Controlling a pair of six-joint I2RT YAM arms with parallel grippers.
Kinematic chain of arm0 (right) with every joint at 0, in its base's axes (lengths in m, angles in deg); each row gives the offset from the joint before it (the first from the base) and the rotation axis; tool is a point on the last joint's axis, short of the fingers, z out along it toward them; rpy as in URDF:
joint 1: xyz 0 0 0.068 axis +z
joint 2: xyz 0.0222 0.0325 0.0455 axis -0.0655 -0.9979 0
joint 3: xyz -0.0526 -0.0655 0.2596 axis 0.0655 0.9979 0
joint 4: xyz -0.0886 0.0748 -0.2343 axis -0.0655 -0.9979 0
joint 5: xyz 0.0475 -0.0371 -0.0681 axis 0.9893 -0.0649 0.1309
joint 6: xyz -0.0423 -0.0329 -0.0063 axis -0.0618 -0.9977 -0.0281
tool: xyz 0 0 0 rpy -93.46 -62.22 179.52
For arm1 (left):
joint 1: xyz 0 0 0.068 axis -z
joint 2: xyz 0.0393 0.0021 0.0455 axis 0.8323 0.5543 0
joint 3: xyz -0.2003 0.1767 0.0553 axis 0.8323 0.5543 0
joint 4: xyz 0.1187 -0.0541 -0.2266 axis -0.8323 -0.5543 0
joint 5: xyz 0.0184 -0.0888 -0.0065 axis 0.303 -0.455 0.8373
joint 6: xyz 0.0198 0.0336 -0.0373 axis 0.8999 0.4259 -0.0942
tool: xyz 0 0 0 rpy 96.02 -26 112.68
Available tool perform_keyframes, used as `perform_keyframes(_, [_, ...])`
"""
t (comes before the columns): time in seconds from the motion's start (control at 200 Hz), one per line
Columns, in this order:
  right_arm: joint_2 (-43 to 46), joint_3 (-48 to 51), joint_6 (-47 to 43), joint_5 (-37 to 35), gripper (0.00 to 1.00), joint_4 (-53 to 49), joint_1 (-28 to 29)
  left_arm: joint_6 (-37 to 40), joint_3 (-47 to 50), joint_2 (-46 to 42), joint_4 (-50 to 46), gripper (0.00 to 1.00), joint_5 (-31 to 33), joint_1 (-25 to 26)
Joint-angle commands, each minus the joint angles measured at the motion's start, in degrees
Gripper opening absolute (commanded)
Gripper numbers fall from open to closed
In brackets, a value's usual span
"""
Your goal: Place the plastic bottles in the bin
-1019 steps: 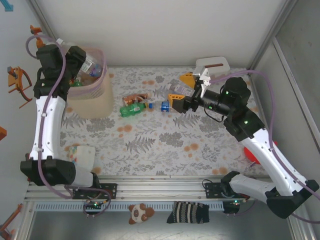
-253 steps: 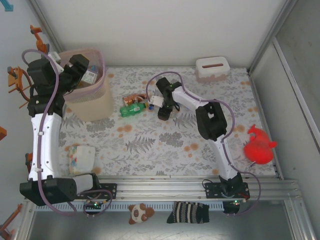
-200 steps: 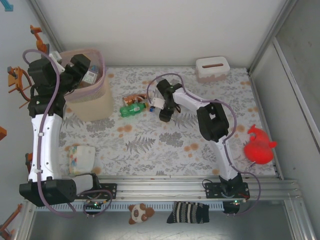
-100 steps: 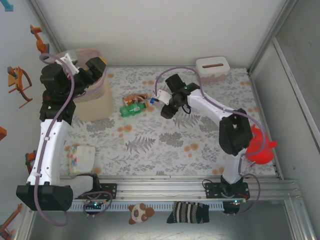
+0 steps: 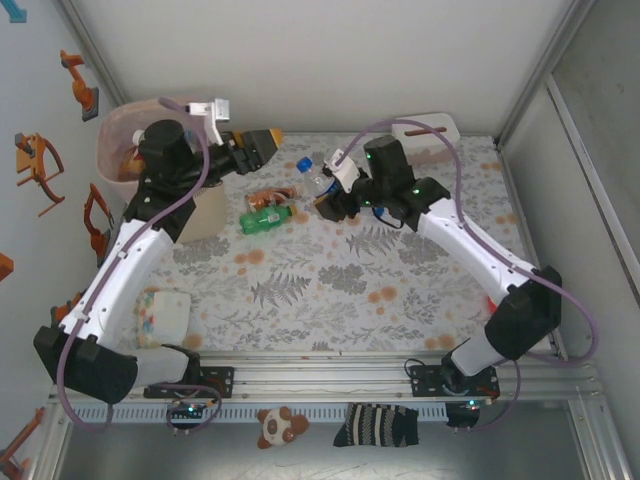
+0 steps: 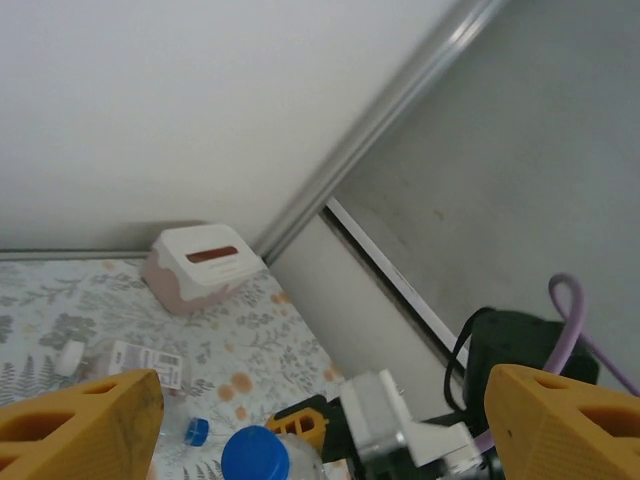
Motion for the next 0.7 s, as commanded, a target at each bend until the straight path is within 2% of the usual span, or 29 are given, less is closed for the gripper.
perform_keyframes(0.0, [4.20,1.36,6.38,4.14,0.59,8.61,0.11,4.78,-1.92,0.24,5.91,0.83,-4.39,1.86])
perform_keyframes(0.215, [9.88,3.25,12.81,9.23,0.59,16.08,0.11,6.85,-0.41,-0.25,15.04,0.86,-12.20,5.44])
perform_keyframes(0.696, [13.73,2.35,20.07,19.65,0.59,21.89,0.11,10.76,-3.46,3.57,19.92,0.89,-24.04,12.37])
